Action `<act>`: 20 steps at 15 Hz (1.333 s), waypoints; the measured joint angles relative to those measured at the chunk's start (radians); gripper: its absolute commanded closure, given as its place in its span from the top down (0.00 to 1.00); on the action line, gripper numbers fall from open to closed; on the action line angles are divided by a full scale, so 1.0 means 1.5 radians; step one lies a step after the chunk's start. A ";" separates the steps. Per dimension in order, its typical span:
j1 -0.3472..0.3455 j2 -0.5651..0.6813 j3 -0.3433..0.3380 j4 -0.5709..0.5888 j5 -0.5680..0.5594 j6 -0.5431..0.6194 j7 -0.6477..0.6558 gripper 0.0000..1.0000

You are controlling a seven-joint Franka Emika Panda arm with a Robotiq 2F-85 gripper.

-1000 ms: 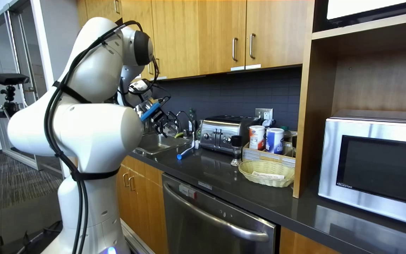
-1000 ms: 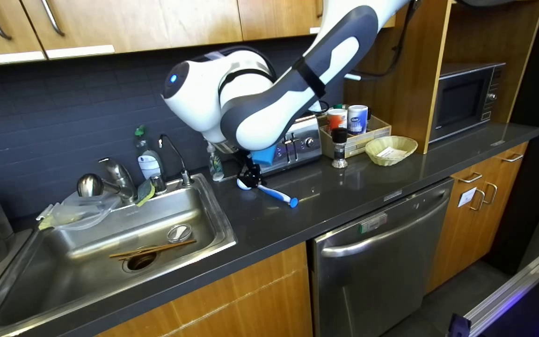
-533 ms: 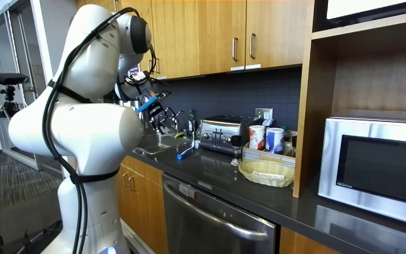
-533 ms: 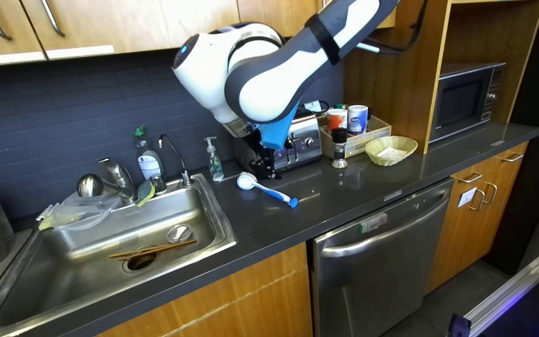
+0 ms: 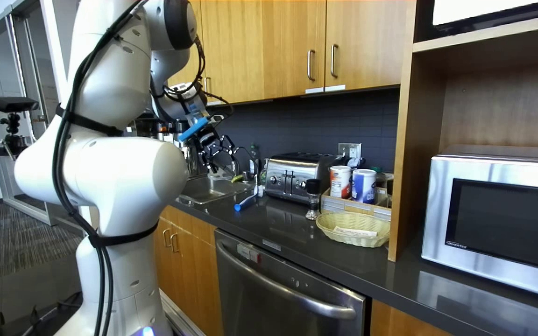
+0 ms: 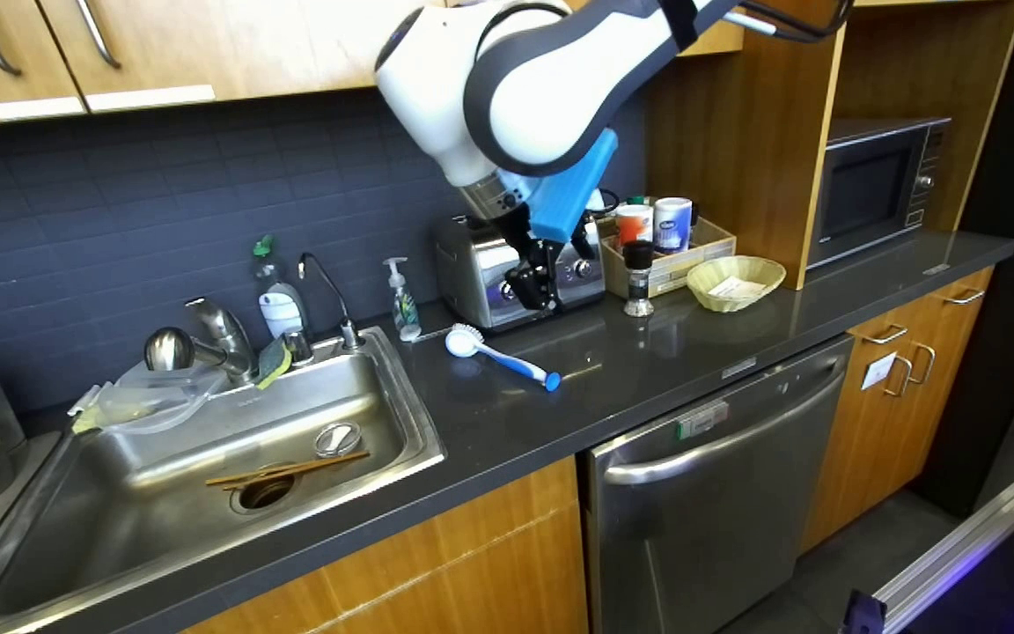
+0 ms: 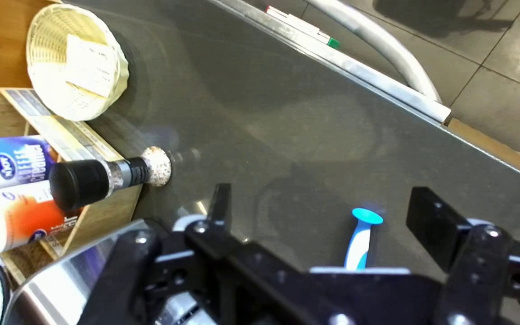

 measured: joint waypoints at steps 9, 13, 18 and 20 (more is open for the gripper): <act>-0.104 -0.113 0.021 -0.169 0.068 0.085 0.027 1.00; -0.142 -0.164 0.023 -0.243 0.087 0.131 0.029 1.00; -0.167 -0.208 0.029 -0.300 0.091 0.171 0.029 1.00; -0.171 -0.218 0.034 -0.311 0.091 0.179 0.029 1.00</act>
